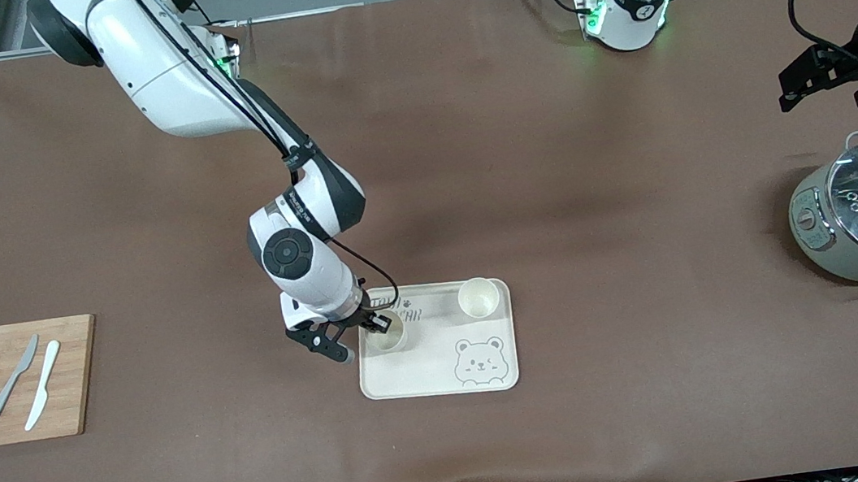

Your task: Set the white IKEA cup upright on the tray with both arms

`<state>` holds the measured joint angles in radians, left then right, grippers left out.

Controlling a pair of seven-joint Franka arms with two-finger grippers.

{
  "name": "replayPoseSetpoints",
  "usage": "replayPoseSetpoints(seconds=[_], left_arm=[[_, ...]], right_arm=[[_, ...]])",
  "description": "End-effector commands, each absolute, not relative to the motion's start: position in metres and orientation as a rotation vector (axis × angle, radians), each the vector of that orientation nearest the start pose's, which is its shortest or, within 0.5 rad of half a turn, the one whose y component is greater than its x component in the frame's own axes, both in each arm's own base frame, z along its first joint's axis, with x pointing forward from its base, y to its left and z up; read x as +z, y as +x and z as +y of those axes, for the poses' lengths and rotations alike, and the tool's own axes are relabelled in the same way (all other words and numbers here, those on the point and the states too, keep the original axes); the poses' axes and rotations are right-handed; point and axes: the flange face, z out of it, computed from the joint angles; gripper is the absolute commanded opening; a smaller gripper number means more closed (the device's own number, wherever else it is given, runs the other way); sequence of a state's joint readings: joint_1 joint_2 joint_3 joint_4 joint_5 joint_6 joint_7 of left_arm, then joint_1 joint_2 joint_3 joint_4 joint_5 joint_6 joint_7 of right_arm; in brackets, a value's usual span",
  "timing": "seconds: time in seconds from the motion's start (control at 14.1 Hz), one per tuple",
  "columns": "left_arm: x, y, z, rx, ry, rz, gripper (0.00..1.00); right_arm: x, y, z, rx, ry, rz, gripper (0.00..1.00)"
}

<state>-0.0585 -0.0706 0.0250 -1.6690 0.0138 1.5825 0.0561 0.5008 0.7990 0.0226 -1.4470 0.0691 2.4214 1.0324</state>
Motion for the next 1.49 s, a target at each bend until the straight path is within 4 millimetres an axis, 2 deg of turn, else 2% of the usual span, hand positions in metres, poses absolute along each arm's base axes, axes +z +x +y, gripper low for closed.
replayPoseSetpoints(seconds=[0.0, 0.07, 0.42, 0.71, 0.85, 0.92, 1.06, 1.13, 1.2, 1.27, 1.42], left_arm=[[0.616, 0.532, -0.013, 0.039, -3.108, 0.158, 1.0], [0.615, 0.534, -0.012, 0.037, -3.108, 0.156, 1.0], [0.613, 0.536, -0.01, 0.034, -3.109, 0.149, 1.0], [0.613, 0.537, -0.003, 0.035, -3.118, 0.128, 1.0], [0.613, 0.537, -0.004, 0.035, -3.118, 0.133, 1.0], [0.613, 0.536, -0.005, 0.035, -3.113, 0.135, 1.0], [0.615, 0.536, -0.006, 0.03, -3.11, 0.14, 1.0], [0.614, 0.537, -0.006, 0.032, -3.114, 0.14, 1.0], [0.615, 0.537, -0.006, 0.027, -3.117, 0.14, 1.0], [0.615, 0.537, -0.006, 0.027, -3.117, 0.14, 1.0], [0.616, 0.537, -0.006, 0.025, -3.119, 0.14, 1.0]], right_arm=[[0.23, 0.647, 0.373, -0.152, -2.849, 0.845, 0.96], [0.231, 0.647, 0.374, -0.157, -2.854, 0.837, 1.0], [0.236, 0.65, 0.369, -0.163, -2.866, 0.829, 1.0], [0.265, 0.652, 0.368, -0.128, -2.88, 0.835, 1.0], [0.292, 0.654, 0.37, -0.079, -2.901, 0.842, 1.0], [0.313, 0.652, 0.366, -0.059, -2.913, 0.841, 1.0], [0.363, 0.651, 0.339, 0.007, -2.954, 0.806, 1.0], [0.384, 0.647, 0.324, 0.068, -2.998, 0.72, 1.0], [0.409, 0.647, 0.299, 0.127, -3.019, 0.613, 1.0], [0.435, 0.65, 0.26, 0.166, -3.033, 0.471, 1.0], [0.472, 0.657, 0.183, 0.185, -3.063, 0.2, 1.0]])
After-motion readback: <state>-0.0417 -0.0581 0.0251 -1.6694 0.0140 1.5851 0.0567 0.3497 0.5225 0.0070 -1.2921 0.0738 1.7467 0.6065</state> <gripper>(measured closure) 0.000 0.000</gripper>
